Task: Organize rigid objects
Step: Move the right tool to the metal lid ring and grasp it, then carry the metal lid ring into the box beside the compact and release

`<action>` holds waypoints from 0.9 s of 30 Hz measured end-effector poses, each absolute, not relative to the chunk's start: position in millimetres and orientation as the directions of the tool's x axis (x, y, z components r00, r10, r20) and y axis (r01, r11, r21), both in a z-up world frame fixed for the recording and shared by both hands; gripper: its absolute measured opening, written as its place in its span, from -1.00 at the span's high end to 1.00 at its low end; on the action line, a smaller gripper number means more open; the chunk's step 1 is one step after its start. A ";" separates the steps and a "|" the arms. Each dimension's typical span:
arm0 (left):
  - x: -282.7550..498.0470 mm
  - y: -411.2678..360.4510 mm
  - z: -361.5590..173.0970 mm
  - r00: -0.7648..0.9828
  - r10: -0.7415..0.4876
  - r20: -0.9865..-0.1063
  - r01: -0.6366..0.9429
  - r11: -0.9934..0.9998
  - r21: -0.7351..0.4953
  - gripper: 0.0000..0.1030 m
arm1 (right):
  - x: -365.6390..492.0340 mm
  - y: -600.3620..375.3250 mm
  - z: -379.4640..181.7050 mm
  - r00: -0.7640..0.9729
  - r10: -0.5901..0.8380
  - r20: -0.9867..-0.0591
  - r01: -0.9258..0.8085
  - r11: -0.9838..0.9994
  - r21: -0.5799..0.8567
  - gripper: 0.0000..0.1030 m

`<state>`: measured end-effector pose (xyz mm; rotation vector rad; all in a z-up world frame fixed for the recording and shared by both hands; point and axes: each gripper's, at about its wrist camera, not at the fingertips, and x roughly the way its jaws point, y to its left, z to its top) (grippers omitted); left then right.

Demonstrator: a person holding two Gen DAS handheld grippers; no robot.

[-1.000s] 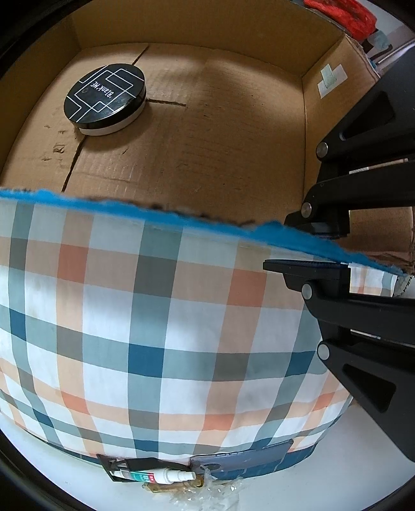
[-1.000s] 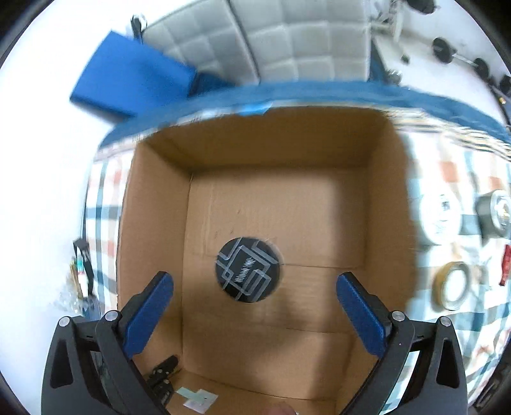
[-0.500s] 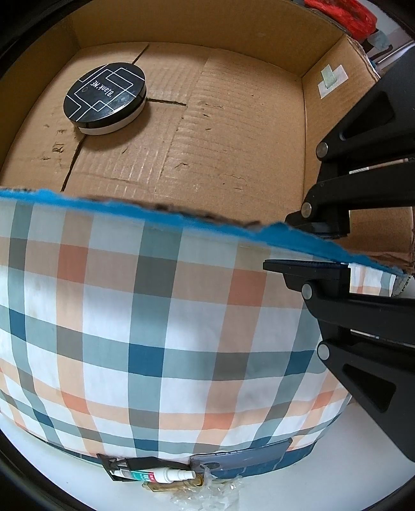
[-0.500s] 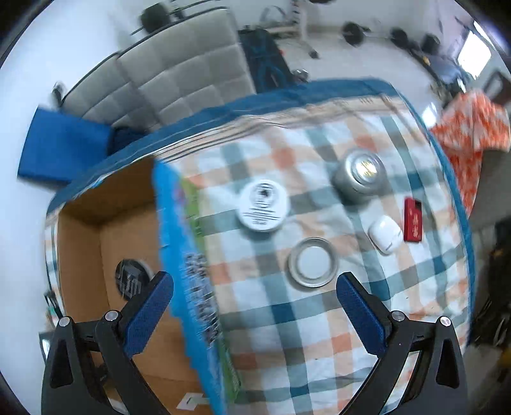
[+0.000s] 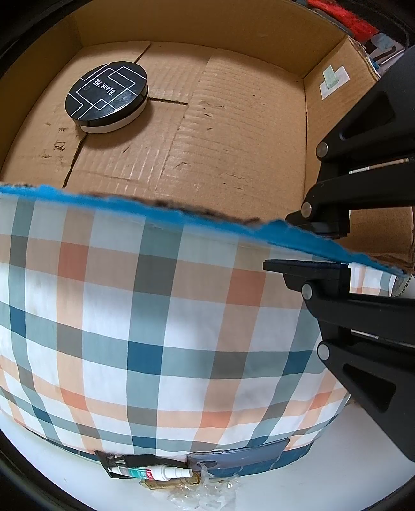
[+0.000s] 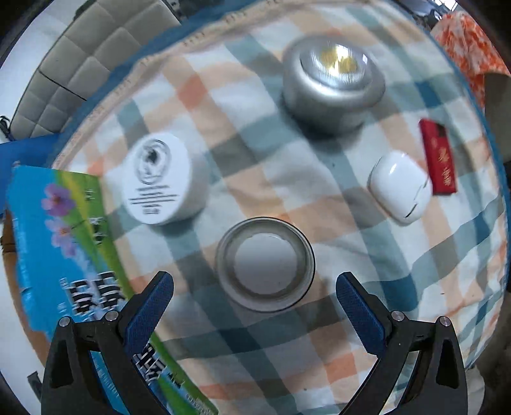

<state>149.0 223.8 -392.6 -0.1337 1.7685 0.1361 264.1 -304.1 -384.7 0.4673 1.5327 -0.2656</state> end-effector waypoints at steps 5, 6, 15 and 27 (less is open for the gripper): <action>148.7 224.3 -393.5 -0.200 -0.014 -0.980 -0.163 0.986 0.019 0.85 | 264.9 -307.8 -404.0 0.011 0.152 -0.988 0.476 0.868 0.139 -0.78; 149.8 223.5 -394.1 -0.201 -0.014 -0.980 -0.162 0.987 0.019 0.85 | 265.5 -307.9 -406.8 0.009 0.155 -0.988 0.478 0.867 0.141 -0.67; 151.3 223.4 -395.6 -0.205 -0.013 -0.979 -0.159 0.987 0.020 0.84 | 263.5 -308.1 -417.9 -0.024 0.123 -0.992 0.482 0.871 0.096 -0.32; 152.0 221.2 -395.5 -0.203 -0.009 -0.979 -0.152 0.988 0.022 0.85 | 265.8 -290.7 -409.0 -0.038 0.103 -0.994 0.432 0.899 0.077 -0.31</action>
